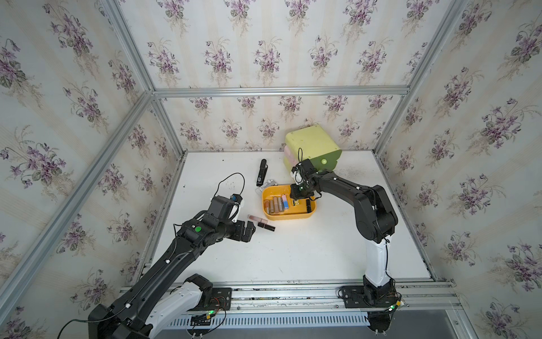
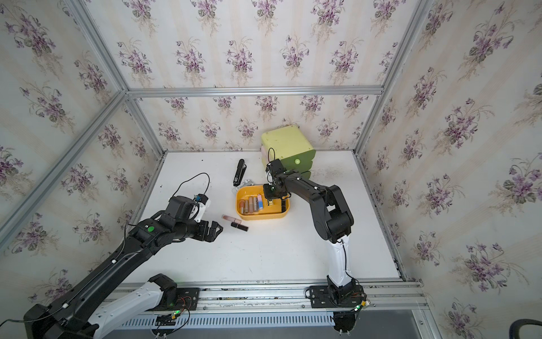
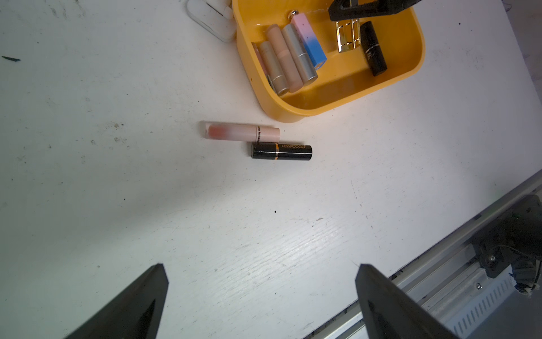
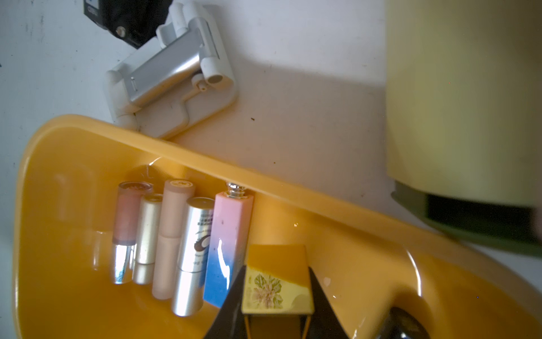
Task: Put the lipstick into the storage box
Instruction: Place the lipstick in the storage box.
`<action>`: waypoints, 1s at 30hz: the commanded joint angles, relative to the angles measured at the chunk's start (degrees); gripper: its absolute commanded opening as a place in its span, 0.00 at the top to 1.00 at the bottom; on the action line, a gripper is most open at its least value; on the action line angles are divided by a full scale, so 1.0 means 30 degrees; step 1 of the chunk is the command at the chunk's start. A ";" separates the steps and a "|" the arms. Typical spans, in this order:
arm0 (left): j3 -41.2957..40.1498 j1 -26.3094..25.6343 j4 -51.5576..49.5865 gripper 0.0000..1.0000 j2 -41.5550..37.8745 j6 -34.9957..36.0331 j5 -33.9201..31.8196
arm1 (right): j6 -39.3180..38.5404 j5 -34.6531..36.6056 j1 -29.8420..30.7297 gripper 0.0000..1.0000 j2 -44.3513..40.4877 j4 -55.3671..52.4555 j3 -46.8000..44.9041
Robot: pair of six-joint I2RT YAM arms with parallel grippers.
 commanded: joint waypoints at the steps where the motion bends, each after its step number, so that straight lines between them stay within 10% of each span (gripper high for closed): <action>1: -0.0043 0.0012 0.0317 0.00 -0.0042 0.0284 0.0062 | -0.0148 -0.0352 0.0011 0.84 0.0102 0.0046 0.0149; 30: -0.0161 0.0014 0.0388 0.00 0.0155 0.0204 0.0228 | 0.0315 -0.2129 0.0128 0.50 0.0038 0.1107 -0.0383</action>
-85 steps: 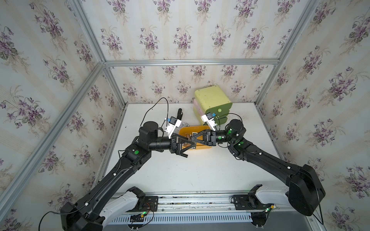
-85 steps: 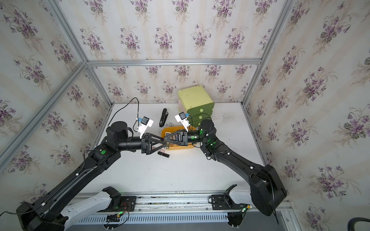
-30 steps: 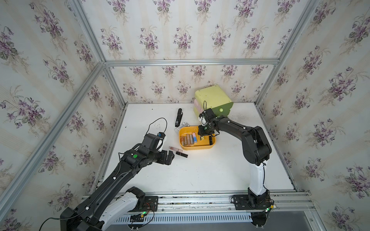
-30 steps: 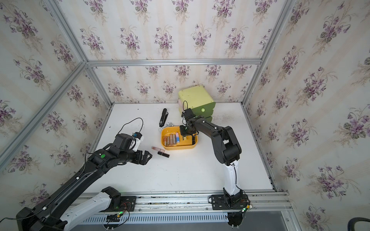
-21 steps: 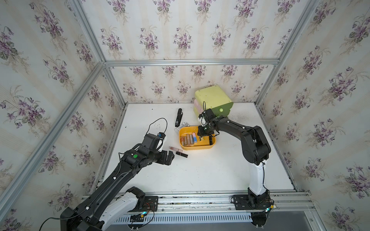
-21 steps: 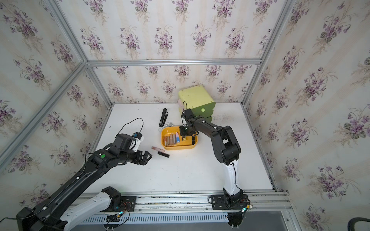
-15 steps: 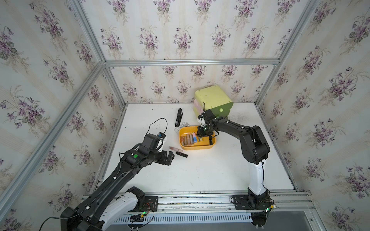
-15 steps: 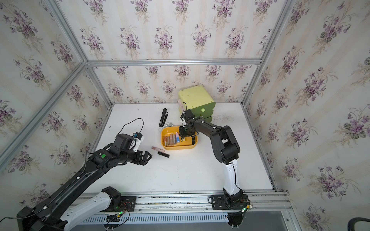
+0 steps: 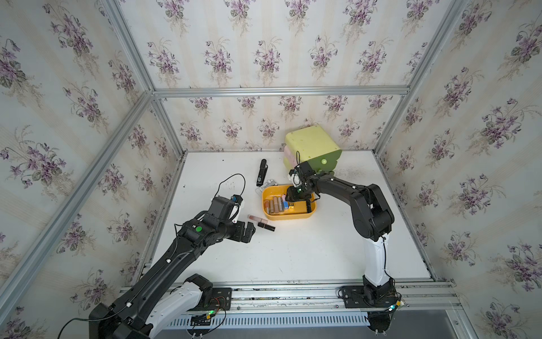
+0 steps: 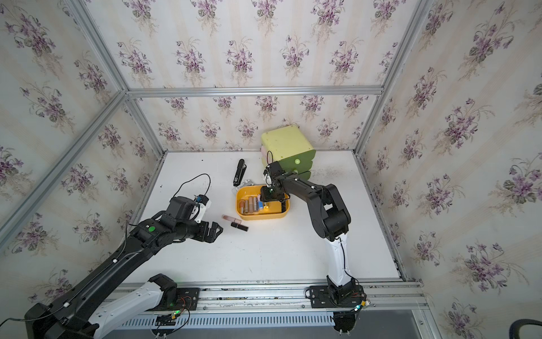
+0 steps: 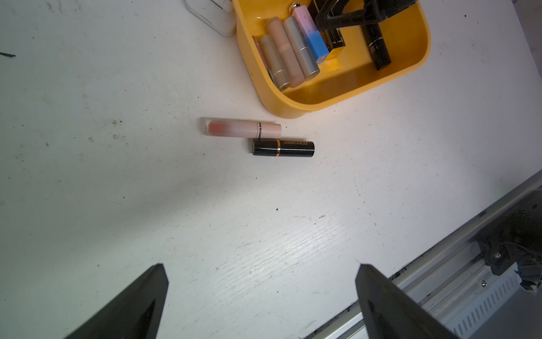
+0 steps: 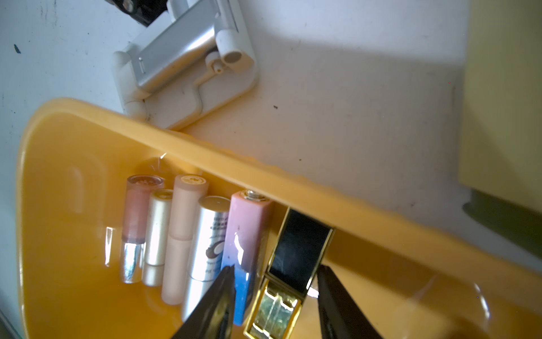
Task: Put the lipstick into the storage box
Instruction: Place the lipstick in the storage box, then pick up the lipstick at the center of the board.
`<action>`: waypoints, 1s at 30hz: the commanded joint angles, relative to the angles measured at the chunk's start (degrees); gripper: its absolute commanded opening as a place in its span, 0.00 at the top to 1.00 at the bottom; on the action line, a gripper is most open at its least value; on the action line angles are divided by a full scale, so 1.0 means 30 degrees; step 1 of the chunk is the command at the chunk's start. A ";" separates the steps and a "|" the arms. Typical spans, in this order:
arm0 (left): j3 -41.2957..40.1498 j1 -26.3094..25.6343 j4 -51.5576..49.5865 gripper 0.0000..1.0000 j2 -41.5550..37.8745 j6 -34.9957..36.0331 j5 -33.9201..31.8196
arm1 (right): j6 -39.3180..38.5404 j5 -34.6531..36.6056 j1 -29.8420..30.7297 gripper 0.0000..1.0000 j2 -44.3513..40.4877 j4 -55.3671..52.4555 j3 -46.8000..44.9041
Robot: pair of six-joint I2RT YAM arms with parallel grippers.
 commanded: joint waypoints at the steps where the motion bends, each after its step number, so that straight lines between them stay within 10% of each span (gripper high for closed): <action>1: 0.0019 0.0010 0.0370 0.00 0.0073 0.0125 0.0260 | 0.0188 -0.0461 0.0026 0.50 -0.0681 0.0539 -0.0194; 19: -0.1135 0.0459 0.2039 0.00 -0.0534 -0.2555 0.2533 | -0.0651 0.0977 0.5125 0.48 -0.5374 -0.0221 -0.1860; 30: -0.3479 0.4686 0.3547 0.00 -0.2804 -0.5231 0.7015 | 0.0293 0.1506 0.7693 0.47 -0.6487 -0.0231 -0.4085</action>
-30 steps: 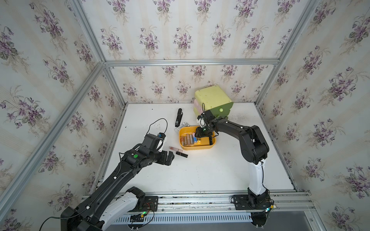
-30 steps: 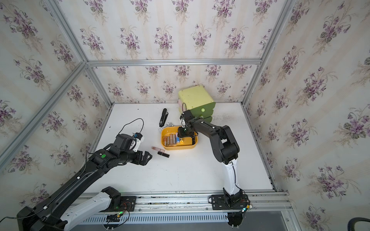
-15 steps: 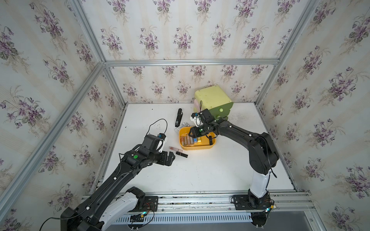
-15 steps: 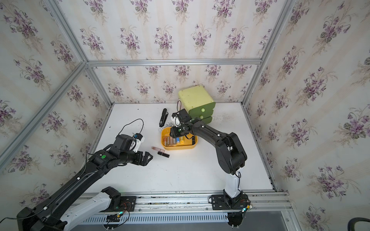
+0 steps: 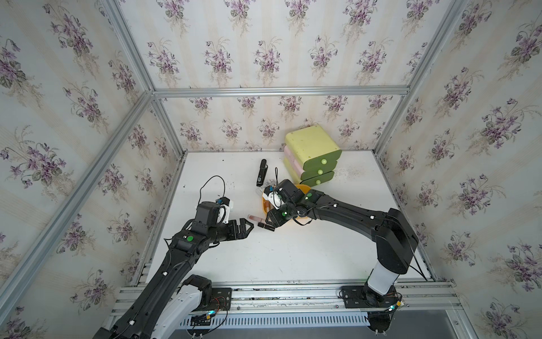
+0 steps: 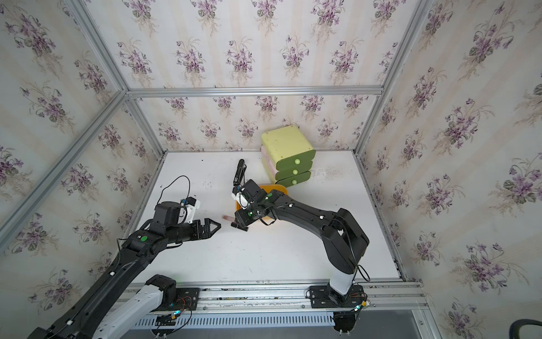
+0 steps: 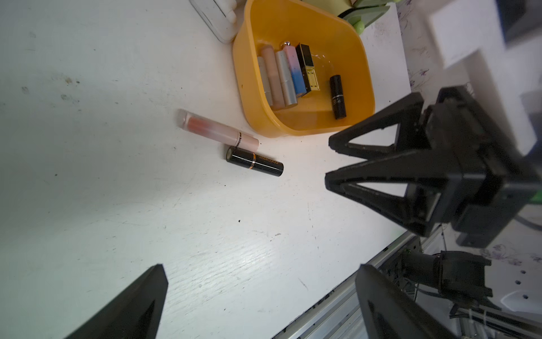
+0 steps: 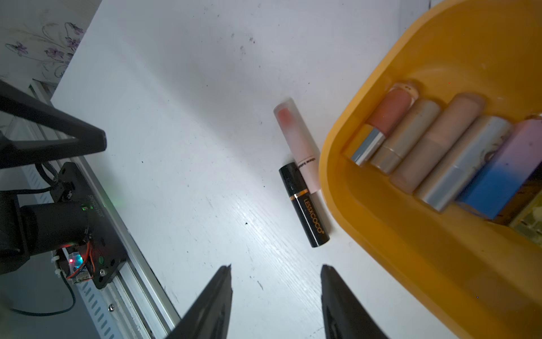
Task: Put the lipstick into the storage box
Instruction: Pick up the lipstick at the center of the board.
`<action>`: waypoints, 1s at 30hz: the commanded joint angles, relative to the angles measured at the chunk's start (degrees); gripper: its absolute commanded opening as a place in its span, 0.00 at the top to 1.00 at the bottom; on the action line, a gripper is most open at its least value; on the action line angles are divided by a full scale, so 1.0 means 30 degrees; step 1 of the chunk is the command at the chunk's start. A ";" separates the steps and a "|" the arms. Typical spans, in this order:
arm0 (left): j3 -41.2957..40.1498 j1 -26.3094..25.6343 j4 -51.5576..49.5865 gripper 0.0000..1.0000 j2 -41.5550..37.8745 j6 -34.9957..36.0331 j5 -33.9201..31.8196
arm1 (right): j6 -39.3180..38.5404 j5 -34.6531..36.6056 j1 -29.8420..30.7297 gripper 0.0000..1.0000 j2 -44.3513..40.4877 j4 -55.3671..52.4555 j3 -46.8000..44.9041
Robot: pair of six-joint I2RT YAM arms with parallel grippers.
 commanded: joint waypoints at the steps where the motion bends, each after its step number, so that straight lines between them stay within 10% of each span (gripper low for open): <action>1: -0.0406 0.0673 0.0531 0.00 -0.0294 -0.0833 0.1519 | 0.0303 0.0315 0.0301 0.47 0.0017 0.0074 -0.0501; 30: -0.0986 0.1581 0.0137 0.00 -0.0278 0.0012 0.1780 | -0.1469 0.2229 0.0601 0.46 0.4329 -0.0988 0.1305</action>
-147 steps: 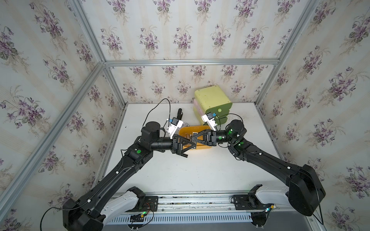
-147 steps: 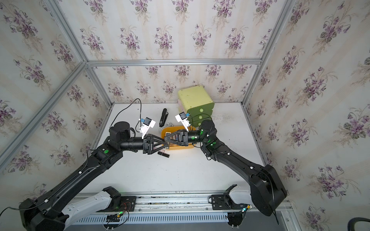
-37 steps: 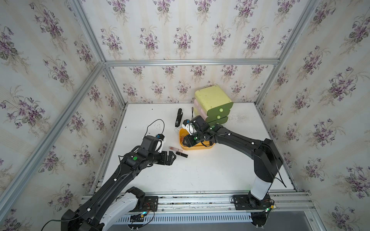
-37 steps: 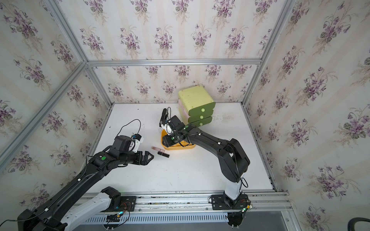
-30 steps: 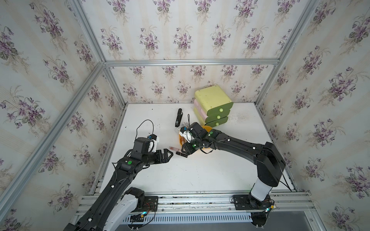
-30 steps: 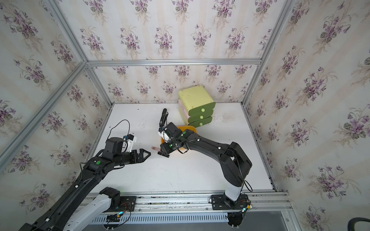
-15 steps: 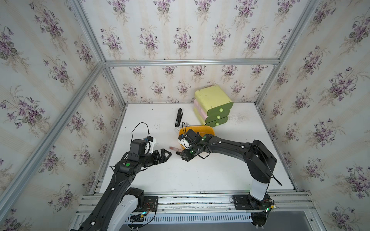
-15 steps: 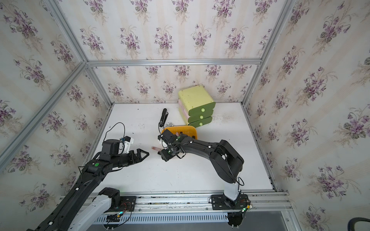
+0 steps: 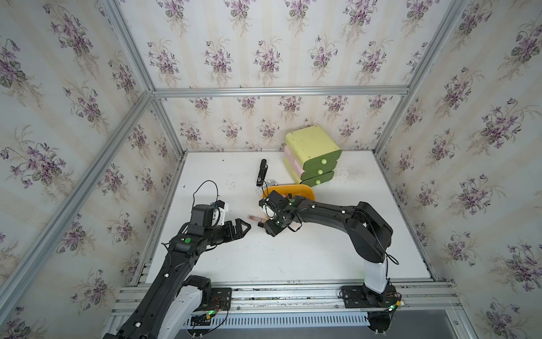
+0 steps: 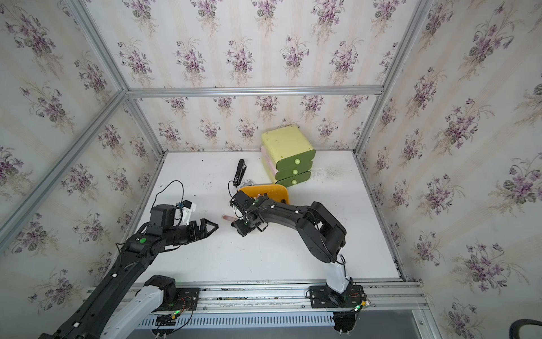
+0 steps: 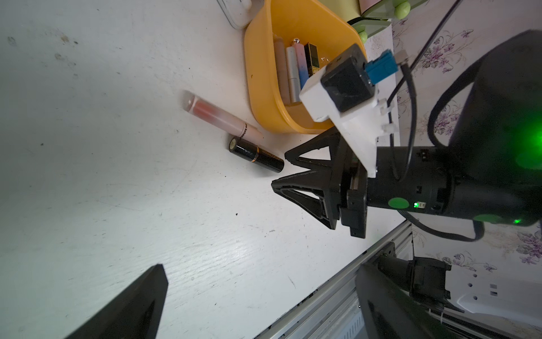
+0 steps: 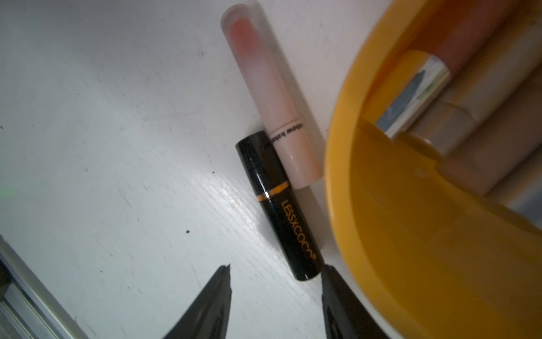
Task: Put the lipstick into the storage box
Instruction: Pick up the lipstick at the center of the board.
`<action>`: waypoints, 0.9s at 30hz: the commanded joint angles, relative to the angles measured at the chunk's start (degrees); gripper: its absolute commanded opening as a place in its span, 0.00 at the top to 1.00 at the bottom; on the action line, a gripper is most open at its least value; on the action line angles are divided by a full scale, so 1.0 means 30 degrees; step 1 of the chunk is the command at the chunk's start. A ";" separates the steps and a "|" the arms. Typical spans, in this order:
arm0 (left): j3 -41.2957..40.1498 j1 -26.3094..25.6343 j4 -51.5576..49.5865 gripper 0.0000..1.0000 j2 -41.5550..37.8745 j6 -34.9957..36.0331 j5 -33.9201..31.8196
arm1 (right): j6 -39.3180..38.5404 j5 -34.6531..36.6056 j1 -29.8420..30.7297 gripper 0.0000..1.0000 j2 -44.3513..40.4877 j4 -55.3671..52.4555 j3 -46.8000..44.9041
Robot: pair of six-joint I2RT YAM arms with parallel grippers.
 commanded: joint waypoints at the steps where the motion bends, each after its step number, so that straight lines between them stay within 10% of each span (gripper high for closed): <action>1: -0.0090 0.0066 0.0018 0.00 -0.0016 0.0386 0.0104 | -0.0417 0.0531 0.0028 0.46 0.0316 -0.0337 0.0294; 27: -0.0530 0.0433 0.0042 0.00 -0.0173 0.0592 0.0532 | -0.0742 0.0854 0.0448 0.64 0.2114 -0.0855 0.1389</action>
